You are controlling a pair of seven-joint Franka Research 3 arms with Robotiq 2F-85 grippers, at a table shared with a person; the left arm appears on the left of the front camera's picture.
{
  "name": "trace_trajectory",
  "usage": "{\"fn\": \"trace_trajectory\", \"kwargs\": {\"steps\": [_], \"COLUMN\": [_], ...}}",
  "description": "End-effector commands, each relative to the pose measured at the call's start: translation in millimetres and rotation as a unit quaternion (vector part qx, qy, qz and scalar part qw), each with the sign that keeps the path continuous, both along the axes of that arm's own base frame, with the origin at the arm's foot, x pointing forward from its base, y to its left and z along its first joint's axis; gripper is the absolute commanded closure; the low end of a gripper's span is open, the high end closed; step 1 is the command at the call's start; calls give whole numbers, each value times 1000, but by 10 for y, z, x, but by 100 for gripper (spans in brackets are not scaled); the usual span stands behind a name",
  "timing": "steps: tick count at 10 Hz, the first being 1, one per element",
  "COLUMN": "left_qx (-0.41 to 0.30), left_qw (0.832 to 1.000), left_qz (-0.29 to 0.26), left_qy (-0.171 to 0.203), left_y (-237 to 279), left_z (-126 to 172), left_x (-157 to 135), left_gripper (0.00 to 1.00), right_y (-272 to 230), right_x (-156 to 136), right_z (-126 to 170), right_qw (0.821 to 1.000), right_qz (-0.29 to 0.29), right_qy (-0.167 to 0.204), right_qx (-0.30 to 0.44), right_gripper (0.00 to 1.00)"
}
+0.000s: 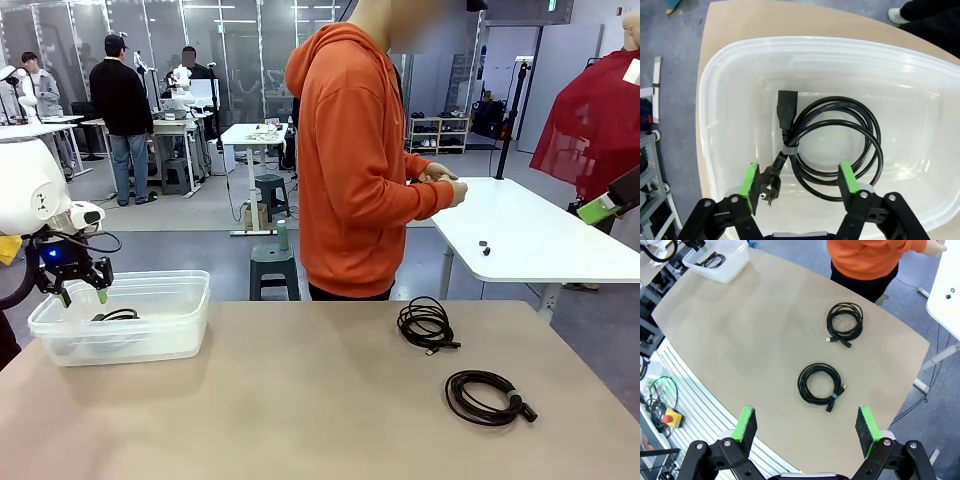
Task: Organize and store the cables.
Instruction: Place the Power Cable into the Organizing box.
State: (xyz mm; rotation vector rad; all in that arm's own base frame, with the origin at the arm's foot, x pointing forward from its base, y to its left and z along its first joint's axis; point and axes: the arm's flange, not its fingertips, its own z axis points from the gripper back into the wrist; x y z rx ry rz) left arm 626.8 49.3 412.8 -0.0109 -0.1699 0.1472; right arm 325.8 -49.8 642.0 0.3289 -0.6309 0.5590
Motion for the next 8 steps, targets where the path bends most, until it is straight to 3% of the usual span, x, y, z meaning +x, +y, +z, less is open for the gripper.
{"fn": "trace_trajectory", "kwargs": {"steps": [1, 2, 3, 8], "left_qx": [6, -8, -1, -1], "left_qw": [1000, 1000, 1000, 1000], "left_qz": [21, 23, 6, 6], "left_qy": [-6, 0, -2, -2], "left_y": [-88, -125, -20, -20], "left_z": [50, 102, 39, 39], "left_x": [-144, -227, -23, -23], "left_gripper": [6, 1, 1, 1], "right_y": [-8, -8, -8, -8], "right_x": [0, 0, 0, 0], "right_z": [1, 1, 1, 1], "right_qw": [1000, 1000, 1000, 1000], "right_qz": [9, 9, 9, 9], "right_qy": [-1, -1, -1, -1], "right_qx": [3, 3, 3, 3], "right_gripper": [0, 0, 0, 0]}}
